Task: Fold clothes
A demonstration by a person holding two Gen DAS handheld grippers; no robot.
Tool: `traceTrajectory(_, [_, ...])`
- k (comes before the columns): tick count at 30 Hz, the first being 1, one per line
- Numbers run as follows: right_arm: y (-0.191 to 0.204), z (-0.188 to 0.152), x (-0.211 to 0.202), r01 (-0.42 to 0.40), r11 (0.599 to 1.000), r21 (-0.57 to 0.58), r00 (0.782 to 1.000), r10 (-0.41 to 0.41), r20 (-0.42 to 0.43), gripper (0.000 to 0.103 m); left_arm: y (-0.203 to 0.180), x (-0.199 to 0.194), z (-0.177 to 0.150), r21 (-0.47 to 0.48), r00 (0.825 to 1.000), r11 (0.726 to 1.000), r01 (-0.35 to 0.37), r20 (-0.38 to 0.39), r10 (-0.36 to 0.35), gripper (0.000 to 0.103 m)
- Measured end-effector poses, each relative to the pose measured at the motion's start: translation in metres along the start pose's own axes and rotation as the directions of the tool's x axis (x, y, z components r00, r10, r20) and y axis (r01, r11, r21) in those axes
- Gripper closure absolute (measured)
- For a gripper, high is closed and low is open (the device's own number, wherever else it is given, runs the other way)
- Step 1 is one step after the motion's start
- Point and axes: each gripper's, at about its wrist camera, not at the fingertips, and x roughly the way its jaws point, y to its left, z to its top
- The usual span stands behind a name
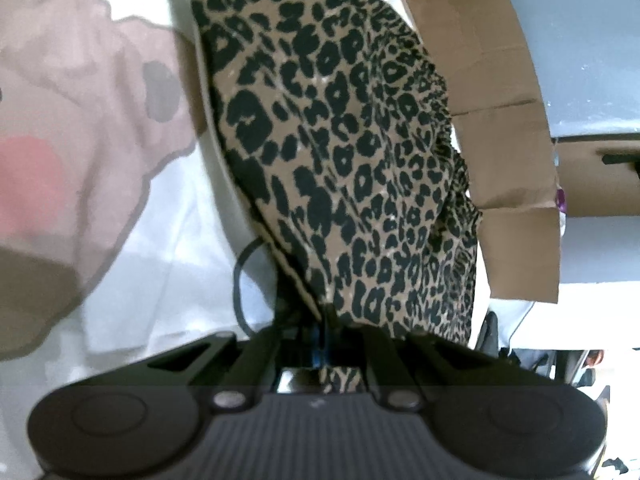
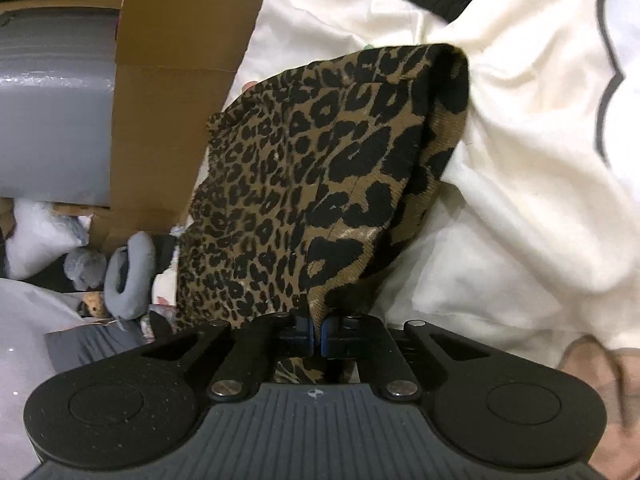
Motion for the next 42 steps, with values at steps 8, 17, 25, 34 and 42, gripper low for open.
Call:
traceTrajectory(8, [-0.013, -0.003, -0.014, 0.047, 0.998, 0.029, 0.999, -0.048, 0.019, 0.103, -0.003, -0.006, 0.000, 0.009, 1.000, 1.000, -0.030, 0.008, 0.030, 0.102])
traceTrajectory(17, [0.002, -0.002, -0.023, 0.047, 0.999, -0.012, 0.999, -0.047, 0.009, 0.041, -0.022, -0.026, 0.010, 0.061, 0.988, 0.987, -0.149, -0.025, 0.150, 0.079])
traceTrajectory(25, [0.004, -0.003, -0.047, -0.038, 0.999, 0.015, 0.999, 0.037, 0.039, 0.041, -0.058, -0.105, 0.031, 0.119, 0.969, 0.964, -0.237, 0.094, 0.227, 0.060])
traceTrajectory(34, [0.001, 0.001, -0.069, -0.027, 0.999, -0.042, 0.996, 0.030, 0.085, 0.046, -0.064, -0.131, 0.074, 0.161, 0.955, 0.947, -0.277, 0.157, 0.252, 0.057])
traceTrajectory(42, [0.003, 0.017, -0.073, 0.089, 0.993, -0.075, 0.985, -0.077, 0.155, 0.048, -0.040, -0.110, 0.112, 0.213, 0.944, 0.923, -0.322, 0.151, 0.294, 0.052])
